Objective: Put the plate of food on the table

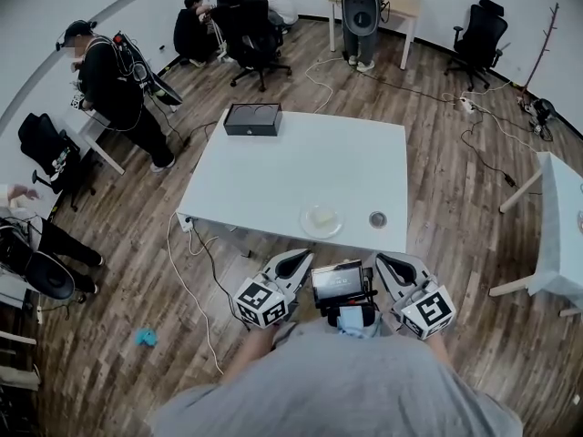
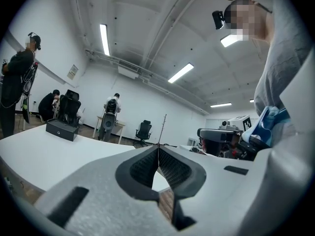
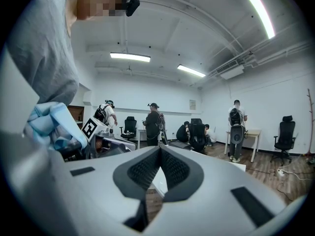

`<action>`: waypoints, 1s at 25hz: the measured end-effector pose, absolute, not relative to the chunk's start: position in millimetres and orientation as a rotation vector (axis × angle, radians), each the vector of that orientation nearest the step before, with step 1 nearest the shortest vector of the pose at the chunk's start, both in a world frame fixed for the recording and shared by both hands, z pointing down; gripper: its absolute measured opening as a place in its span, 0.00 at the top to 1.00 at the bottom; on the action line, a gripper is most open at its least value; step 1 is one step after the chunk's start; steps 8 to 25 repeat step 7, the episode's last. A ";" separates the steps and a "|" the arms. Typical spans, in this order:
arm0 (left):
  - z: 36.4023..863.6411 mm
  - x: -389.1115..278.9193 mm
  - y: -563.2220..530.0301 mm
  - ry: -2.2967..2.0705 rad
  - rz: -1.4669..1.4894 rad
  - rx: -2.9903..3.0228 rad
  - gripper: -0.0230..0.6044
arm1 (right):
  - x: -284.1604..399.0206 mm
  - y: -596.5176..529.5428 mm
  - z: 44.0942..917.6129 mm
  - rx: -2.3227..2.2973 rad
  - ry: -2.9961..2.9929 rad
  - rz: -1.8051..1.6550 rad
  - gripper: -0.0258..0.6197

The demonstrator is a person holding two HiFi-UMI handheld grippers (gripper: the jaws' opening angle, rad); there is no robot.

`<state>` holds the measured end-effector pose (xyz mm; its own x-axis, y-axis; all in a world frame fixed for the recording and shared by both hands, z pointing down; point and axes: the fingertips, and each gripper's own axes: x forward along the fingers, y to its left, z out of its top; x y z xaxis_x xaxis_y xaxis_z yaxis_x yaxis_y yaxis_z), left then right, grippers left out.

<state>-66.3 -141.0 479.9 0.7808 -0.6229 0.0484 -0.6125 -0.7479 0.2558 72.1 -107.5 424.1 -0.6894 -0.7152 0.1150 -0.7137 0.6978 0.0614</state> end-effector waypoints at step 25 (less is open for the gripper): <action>479.4 -63.2 -145.0 -0.943 -0.058 2.720 0.93 | 72.2 -111.0 422.9 1.176 -2.768 -0.016 0.91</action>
